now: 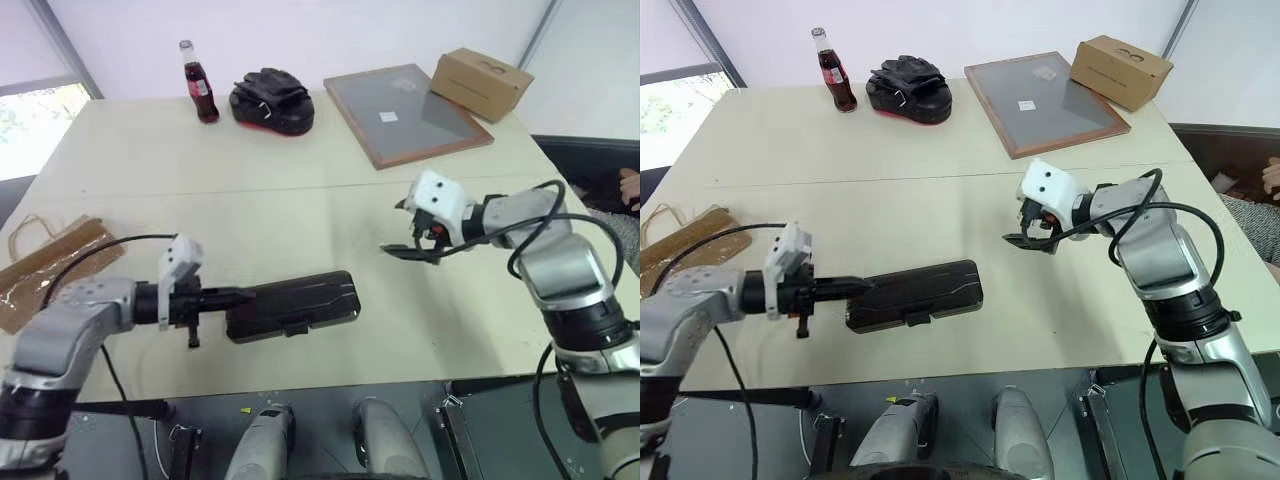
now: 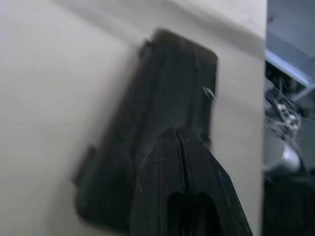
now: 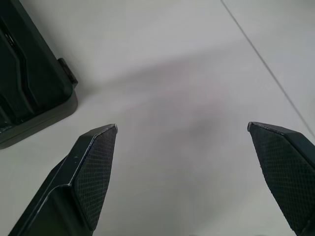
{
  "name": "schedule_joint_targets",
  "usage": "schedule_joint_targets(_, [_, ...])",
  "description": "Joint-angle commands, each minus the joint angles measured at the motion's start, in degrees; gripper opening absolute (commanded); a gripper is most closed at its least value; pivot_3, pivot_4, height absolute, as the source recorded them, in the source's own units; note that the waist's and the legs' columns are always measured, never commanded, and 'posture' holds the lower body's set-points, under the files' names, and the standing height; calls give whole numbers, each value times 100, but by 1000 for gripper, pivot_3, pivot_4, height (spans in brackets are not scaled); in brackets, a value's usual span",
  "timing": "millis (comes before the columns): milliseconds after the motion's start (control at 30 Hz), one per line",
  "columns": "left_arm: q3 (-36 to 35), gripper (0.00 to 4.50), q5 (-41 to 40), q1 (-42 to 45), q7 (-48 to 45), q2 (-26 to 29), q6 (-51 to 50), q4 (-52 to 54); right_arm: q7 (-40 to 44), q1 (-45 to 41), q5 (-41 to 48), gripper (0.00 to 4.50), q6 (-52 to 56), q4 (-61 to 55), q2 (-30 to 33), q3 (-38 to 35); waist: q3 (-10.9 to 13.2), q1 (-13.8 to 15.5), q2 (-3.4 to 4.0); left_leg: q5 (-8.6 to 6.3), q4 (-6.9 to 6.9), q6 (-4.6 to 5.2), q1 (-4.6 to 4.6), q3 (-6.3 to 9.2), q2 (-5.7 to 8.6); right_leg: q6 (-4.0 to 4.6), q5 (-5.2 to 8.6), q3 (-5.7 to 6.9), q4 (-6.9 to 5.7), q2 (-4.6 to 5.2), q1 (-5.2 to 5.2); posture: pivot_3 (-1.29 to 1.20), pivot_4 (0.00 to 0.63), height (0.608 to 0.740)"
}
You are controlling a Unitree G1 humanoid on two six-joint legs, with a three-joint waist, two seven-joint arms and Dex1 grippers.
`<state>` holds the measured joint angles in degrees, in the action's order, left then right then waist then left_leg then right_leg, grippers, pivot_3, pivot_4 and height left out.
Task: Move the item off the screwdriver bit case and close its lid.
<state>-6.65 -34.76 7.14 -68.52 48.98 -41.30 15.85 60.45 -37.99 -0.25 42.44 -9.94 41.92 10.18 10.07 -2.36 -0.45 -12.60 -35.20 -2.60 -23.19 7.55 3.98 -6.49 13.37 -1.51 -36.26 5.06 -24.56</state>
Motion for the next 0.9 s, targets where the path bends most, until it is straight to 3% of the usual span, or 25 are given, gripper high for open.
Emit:
schedule_joint_targets(33, [-183,0,-129,89,16,104,54,119,-187,-13,276,4431,306,-335,-4,-296,0,12,0,0,0,0,0,0,0,0,0,0,0,0,1,0,150,740])
schedule_joint_targets(200, [16,0,45,831,335,-173,254,-416,-344,-54,809,4431,1033,-674,-161,-485,0,63,-2,0,-4,0,-2,1,3,-1,0,5,3,0,4,0,150,740])
schedule_joint_targets(300, [509,0,431,1731,282,-512,635,-1136,-489,-225,1595,3633,2398,-1235,-615,-844,0,108,-2,-1,-4,2,-2,0,7,-2,-1,4,4,0,5,0,150,740])
schedule_joint_targets(433, [1093,0,884,2687,17,-956,1091,-2117,-707,-397,2627,1486,4656,-2123,-1603,-1481,-1,133,-2,0,-6,1,-3,5,9,-1,-2,8,1,-8,3,0,150,740])
schedule_joint_targets(533, [1380,0,1172,3093,-176,-1202,1402,-2759,-1033,-189,3505,31,5005,-2278,-1903,-1698,-1,143,-2,-1,-7,3,-5,6,12,-1,-2,8,3,-6,3,0,150,740])
schedule_joint_targets(733, [1818,0,1754,3756,-590,-1590,2068,-4026,-2529,702,5869,31,5005,-2031,-2021,-1554,-3,143,-7,-1,-7,5,-6,4,13,-2,-2,8,2,-2,3,0,150,740])
schedule_joint_targets(900, [1978,0,2175,4218,-732,-1978,2634,-4985,-4526,1499,6862,31,5005,-1489,-2592,-1216,-4,114,-8,-1,-8,6,-4,4,12,-3,-2,7,-1,-4,2,0,150,740])
